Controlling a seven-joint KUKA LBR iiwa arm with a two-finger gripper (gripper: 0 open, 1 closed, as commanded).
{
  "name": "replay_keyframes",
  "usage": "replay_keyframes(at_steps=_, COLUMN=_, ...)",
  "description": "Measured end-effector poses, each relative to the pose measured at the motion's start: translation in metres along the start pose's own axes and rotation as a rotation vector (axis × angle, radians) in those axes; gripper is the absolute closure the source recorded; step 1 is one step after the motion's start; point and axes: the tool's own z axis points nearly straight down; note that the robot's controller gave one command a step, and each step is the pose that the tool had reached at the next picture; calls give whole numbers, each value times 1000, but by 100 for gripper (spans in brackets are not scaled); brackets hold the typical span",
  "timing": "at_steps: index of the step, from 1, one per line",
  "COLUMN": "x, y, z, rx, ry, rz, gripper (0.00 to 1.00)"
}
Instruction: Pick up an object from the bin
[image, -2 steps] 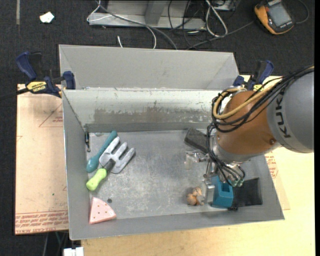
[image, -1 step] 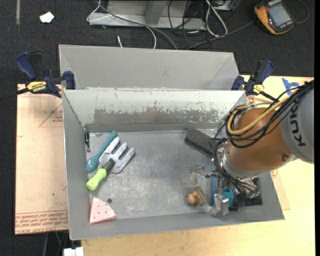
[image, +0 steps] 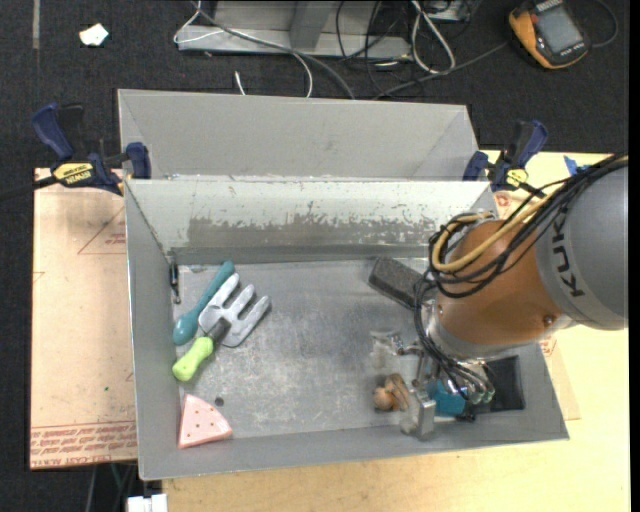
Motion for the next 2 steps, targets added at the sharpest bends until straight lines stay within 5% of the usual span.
replay_keyframes(at_steps=1, x=-7, y=-1, z=32, rx=10, ry=-26, rz=-269, gripper=0)
replay_keyframes(at_steps=2, x=-1, y=6, z=34, rx=4, ry=-11, rz=-228, gripper=100)
